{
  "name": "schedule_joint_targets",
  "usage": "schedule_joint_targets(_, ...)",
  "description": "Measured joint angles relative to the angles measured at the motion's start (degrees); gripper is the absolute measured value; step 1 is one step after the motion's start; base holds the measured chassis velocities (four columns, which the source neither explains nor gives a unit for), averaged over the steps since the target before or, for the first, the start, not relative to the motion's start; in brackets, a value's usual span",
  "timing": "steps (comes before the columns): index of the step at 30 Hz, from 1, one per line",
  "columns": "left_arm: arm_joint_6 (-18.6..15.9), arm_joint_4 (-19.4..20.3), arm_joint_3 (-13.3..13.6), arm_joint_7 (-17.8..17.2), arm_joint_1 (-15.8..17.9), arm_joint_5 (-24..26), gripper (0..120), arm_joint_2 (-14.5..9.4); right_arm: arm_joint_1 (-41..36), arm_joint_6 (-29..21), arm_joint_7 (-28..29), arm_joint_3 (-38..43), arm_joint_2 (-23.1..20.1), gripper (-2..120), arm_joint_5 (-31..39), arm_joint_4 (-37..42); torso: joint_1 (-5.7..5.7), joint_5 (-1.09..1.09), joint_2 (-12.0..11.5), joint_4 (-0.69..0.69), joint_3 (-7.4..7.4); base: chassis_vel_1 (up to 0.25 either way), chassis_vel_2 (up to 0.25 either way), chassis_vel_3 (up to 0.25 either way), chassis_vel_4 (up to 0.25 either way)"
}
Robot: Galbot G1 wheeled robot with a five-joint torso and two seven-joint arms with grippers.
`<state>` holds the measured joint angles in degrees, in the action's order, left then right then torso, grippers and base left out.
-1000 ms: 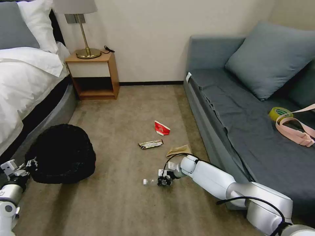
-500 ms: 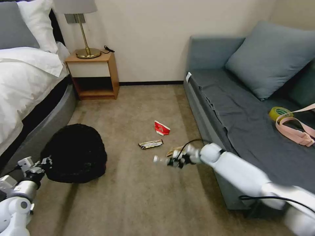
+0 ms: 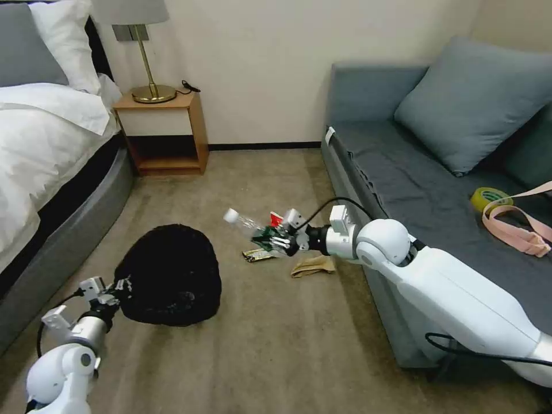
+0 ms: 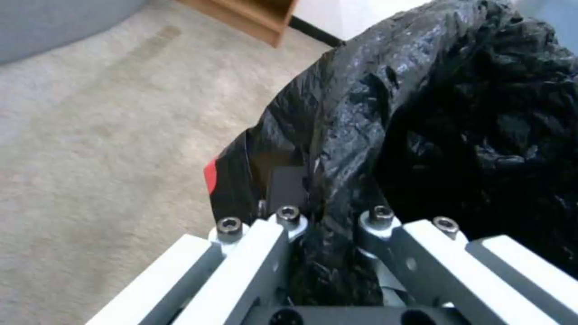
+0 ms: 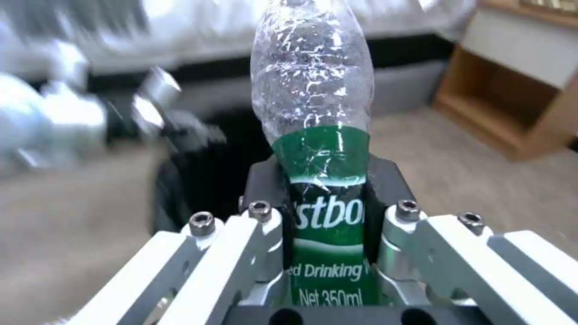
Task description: Pick up the trash bin, then pick up the garbage on the floor and place it into the trash bin.
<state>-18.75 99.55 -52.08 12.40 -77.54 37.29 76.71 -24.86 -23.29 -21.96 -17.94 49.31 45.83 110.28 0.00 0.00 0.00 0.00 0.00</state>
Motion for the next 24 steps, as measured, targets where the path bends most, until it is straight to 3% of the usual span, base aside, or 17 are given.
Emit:
schedule_joint_targets(9,0.15,0.88,1.92,0.33,-0.59,-0.48,4,2.29,2.77,-0.93,8.7,-6.91,2.41,18,5.63,7.65,0.0,-0.01,0.0,0.0,0.0,0.0,0.0,0.0,0.0)
schedule_joint_targets(16,0.54,0.95,2.95,0.84,-1.61,-0.62,4,3.36,3.92,0.19,9.87,-12.43,7.35,18,2.85,2.82,0.0,-0.01,0.0,-0.01,0.0,0.0,0.0,0.0,0.0)
schedule_joint_targets(24,0.64,1.73,1.83,1.52,-2.85,0.68,4,2.96,7.79,1.43,11.01,-19.52,17.57,18,1.29,-6.08,0.0,-0.02,0.0,0.01,0.0,0.0,0.0,0.0,0.0)
